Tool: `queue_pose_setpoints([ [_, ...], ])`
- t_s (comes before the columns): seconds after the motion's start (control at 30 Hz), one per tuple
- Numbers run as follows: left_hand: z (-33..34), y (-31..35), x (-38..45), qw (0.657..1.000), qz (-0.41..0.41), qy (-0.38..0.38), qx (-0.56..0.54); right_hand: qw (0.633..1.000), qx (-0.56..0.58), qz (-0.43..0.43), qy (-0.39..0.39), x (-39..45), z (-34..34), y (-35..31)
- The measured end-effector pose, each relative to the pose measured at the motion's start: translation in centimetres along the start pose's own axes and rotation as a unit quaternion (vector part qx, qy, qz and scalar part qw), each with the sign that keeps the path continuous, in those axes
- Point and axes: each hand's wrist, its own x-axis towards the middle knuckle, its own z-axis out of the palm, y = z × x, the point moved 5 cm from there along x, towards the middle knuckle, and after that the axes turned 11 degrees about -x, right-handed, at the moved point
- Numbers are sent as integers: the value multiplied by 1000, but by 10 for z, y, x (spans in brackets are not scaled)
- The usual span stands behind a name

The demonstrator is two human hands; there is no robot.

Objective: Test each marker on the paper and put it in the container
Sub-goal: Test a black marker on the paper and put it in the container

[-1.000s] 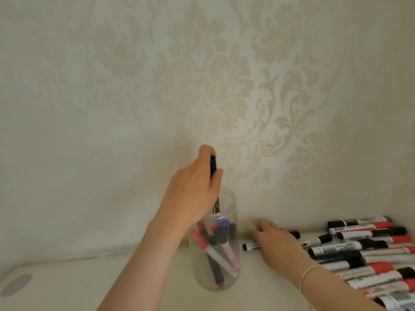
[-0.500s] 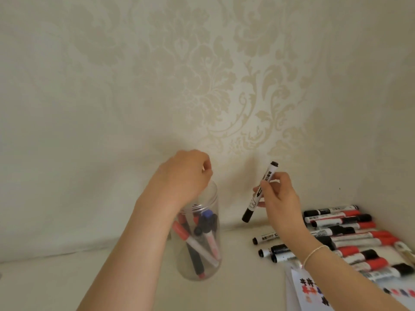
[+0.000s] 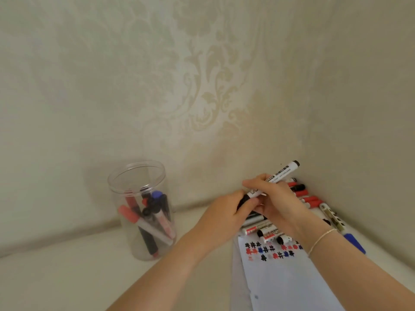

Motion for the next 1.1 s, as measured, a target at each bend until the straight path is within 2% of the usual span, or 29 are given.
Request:
queue_pose_setpoints([
  [0.07,6,4,2,999,11,-20,-24,998,-24,22,-50,-7,-4,5],
  [0.17,15,4,7,996,3,-59,-61,997,-59,14,-55,-15,-14,5],
  [0.27,26,8,6,982,-39,-117,-146,994,-83,0,-76,-23,-23,-4],
  [0.4,42,21,1,931,-100,-198,-289,987,-118,-19,-107,-34,-34,-13],
  [0.57,60,14,2,871,-163,-264,-381,986,-105,-41,-121,-40,-50,-12],
  [0.63,62,4,-1,838,-189,-275,-432,993,-57,-46,-98,-43,-71,-18],
  [0.67,60,-2,-2,840,-195,-267,-430,996,-36,-53,-69,-44,-86,-21],
  [0.73,56,-14,-3,890,-181,-244,-340,998,-35,-56,-2,-43,-111,-18],
  [0.8,57,-18,1,946,-127,-217,-203,996,-65,-30,44,-41,-122,-2],
  [0.87,63,-17,6,975,-70,-188,-98,995,-88,15,53,-40,-116,20],
  [0.97,75,-20,3,985,-29,-170,29,987,-121,46,95,-42,-106,45],
  [1.03,82,-25,-3,980,0,-170,104,972,-158,31,168,-43,-105,54],
  [1.1,86,-30,-6,978,22,-160,135,953,-190,21,236,-45,-106,60],
])
